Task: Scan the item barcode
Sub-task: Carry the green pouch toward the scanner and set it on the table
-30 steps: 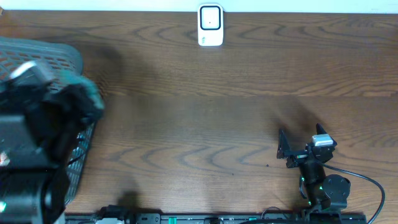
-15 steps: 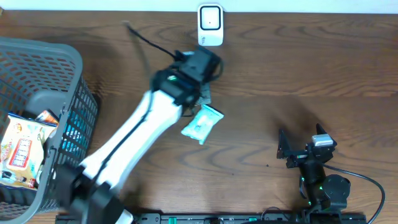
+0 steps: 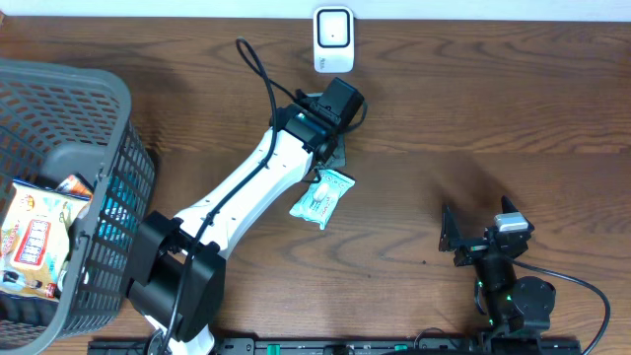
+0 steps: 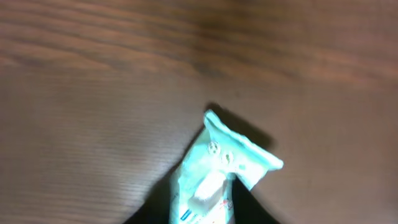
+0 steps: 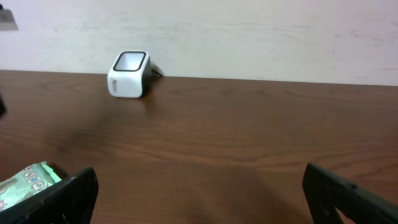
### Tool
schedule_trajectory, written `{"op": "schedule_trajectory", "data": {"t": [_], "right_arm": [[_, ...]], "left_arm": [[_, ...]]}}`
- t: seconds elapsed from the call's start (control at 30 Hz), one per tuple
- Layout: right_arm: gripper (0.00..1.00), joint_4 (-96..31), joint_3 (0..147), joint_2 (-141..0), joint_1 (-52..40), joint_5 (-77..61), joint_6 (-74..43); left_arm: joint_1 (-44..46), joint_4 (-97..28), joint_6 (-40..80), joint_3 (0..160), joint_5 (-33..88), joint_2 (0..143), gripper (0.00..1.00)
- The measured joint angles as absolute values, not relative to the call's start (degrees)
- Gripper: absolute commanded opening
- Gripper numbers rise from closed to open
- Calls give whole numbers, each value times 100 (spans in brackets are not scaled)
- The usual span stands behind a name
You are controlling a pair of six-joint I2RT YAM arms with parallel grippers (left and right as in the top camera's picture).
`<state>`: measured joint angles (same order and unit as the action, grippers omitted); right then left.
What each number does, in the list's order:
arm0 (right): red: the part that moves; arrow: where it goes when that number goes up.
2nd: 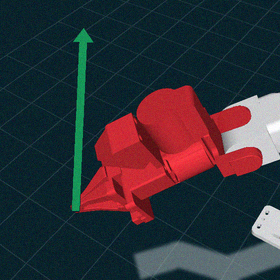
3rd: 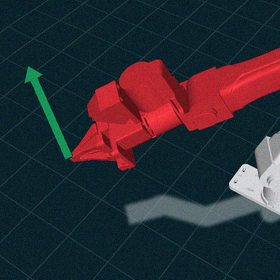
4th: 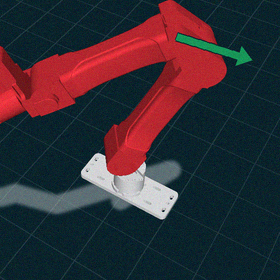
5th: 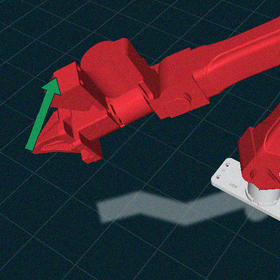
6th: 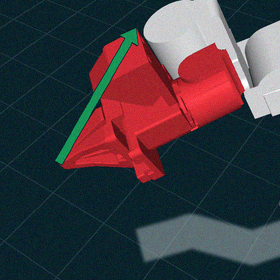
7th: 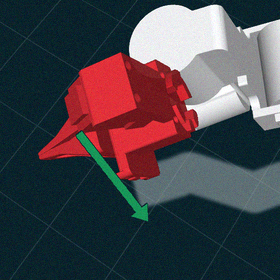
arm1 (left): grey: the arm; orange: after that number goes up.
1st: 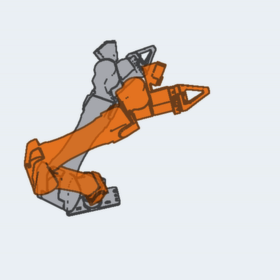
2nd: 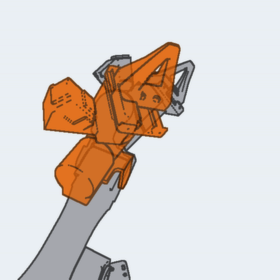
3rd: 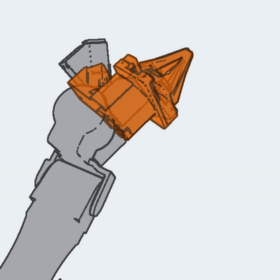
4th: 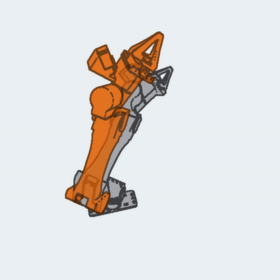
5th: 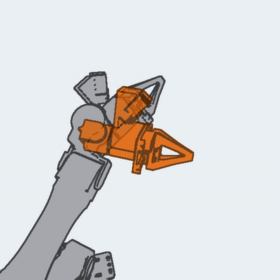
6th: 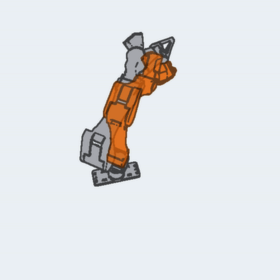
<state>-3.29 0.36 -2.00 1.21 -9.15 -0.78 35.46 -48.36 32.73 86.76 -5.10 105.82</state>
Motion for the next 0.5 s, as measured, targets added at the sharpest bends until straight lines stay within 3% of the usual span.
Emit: {"op": "schedule_trajectory", "data": {"t": [0.03,0.13,0.5], "right_arm": [[99,-329,36,-200,121,-915,-78],[99,-329,36,-200,121,-915,-78],[99,-329,36,-200,121,-915,-78]], "left_arm": [[3548,-4877,3006,8661,-368,10586,90],[3548,-4928,2379,8541,-60,10604,100],[3546,-4368,773,7417,401,10643,98]]}}
